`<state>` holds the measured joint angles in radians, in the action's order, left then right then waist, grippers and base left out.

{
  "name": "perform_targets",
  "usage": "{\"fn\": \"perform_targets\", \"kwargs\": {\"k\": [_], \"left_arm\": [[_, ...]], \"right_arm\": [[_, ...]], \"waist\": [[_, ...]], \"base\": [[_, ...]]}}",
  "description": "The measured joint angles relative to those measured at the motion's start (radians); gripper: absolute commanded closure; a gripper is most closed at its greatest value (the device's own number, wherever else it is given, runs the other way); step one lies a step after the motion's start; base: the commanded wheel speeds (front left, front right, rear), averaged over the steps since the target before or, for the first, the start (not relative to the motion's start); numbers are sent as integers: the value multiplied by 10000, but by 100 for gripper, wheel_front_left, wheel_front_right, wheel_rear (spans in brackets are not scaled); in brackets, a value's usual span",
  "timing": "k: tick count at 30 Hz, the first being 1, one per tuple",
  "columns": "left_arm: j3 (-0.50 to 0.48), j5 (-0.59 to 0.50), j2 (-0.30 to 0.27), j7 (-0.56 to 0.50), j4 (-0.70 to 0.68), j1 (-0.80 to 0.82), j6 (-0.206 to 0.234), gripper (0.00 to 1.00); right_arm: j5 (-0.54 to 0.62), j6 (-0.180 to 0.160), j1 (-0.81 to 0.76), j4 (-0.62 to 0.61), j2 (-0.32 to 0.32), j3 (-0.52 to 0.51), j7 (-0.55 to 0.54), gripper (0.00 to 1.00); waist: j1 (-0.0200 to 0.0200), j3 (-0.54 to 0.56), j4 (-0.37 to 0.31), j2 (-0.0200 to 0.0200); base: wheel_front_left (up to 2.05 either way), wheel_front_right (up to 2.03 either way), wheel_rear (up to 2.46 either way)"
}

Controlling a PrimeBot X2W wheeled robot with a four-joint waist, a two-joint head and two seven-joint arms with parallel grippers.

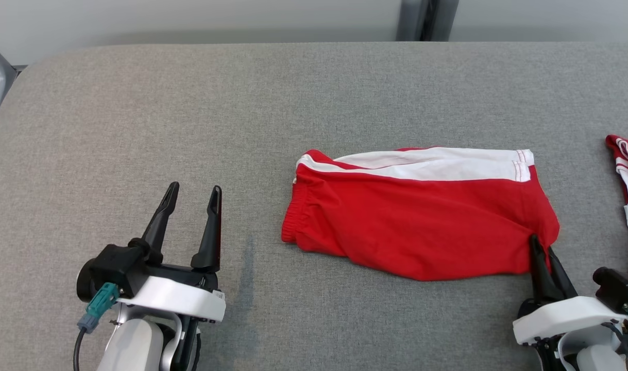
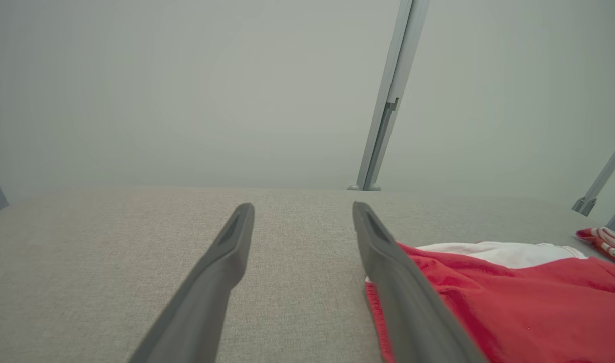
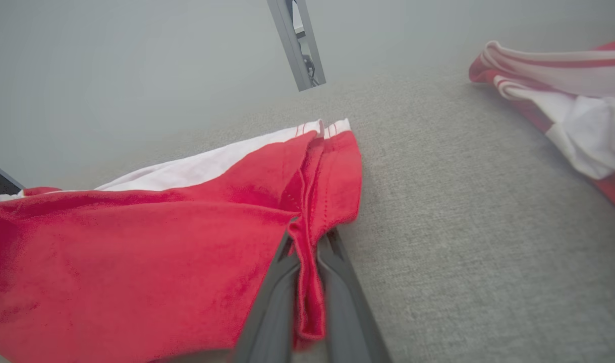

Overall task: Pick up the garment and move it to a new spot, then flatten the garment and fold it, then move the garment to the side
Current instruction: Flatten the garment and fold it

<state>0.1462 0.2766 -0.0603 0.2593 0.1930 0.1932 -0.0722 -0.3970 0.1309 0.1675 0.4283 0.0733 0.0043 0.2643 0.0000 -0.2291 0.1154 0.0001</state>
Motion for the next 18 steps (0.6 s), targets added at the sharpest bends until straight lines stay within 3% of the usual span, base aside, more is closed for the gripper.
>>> {"fn": "perform_targets", "kwargs": {"k": [5,8,15,16,18], "left_arm": [[-17,69,-38,-8,-50,3,33,0],[-52,71,-81,-8,-63,3,50,0],[-38,201,-77,-8,-79,4,119,0],[-21,209,-75,-8,-86,4,121,0],[4,228,-69,-6,-88,9,121,0]], "right_arm": [[383,-2,504,583,21,-244,0,100],[460,-2,1173,290,-59,341,2,100],[372,0,1956,-790,-221,2928,-297,100],[150,0,2053,-1064,-230,3839,-493,100],[-226,0,2142,-1315,-245,4704,-644,100]], "waist": [[0,-106,10,0],[0,-135,-3,0],[0,-143,62,0],[-1,-157,103,0],[0,-187,152,0]], "base": [[0,0,0],[0,0,0],[0,0,0],[0,0,0],[0,0,0]]}}
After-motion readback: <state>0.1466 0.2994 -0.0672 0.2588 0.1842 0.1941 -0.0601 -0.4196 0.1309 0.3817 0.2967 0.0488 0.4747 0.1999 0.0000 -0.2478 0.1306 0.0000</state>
